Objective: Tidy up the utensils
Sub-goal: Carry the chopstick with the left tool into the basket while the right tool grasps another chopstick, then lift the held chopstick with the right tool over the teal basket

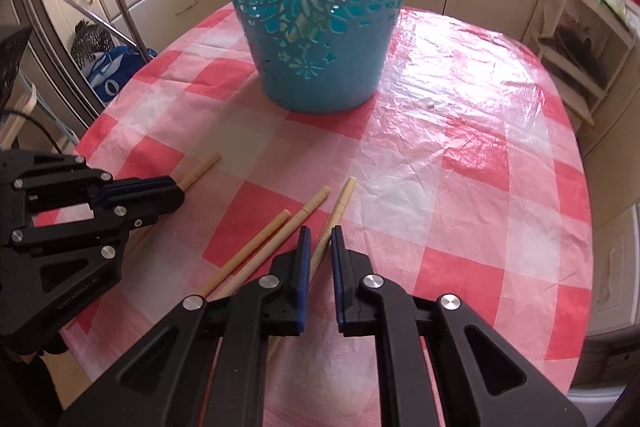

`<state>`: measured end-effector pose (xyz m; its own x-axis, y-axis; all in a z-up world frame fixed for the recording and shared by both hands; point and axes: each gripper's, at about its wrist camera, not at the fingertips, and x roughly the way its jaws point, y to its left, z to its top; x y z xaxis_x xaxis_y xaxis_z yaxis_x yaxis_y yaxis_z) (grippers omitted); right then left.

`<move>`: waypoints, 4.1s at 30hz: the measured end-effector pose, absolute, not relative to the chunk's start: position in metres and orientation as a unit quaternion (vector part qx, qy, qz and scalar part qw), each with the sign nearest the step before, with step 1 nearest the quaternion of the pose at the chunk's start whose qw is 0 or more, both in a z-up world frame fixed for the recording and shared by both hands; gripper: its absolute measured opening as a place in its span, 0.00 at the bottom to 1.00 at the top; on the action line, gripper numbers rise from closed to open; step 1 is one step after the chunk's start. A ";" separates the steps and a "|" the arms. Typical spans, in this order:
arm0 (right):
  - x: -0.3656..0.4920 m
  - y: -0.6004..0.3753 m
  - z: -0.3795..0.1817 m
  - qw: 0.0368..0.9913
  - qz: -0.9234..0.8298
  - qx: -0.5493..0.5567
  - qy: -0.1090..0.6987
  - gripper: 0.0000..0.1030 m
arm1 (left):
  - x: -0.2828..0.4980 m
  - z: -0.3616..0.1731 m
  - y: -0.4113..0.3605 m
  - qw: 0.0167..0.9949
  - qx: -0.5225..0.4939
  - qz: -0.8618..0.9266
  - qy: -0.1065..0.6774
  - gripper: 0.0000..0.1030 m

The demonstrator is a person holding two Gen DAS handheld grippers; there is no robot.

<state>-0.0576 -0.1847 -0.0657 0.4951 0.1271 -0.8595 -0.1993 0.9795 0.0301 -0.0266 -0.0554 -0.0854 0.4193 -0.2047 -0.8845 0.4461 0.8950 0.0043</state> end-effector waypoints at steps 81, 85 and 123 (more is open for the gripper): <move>-0.061 -0.227 -0.068 0.860 0.093 0.124 0.486 0.05 | 0.017 0.038 0.041 0.947 -0.123 -0.095 0.281 0.48; -0.073 -0.248 -0.043 0.864 0.113 0.203 0.447 0.05 | 0.022 0.043 0.047 0.942 -0.132 -0.101 0.293 0.49; 0.069 -0.204 0.110 0.966 -0.005 0.196 0.171 0.05 | 0.024 0.044 0.030 0.937 -0.090 -0.102 0.321 0.56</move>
<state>0.0693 -0.2036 0.1101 0.9416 0.0581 -0.3317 0.0759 0.9231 0.3770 0.0245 0.0298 0.0438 0.7733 -0.2484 -0.5833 0.1334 0.9632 -0.2332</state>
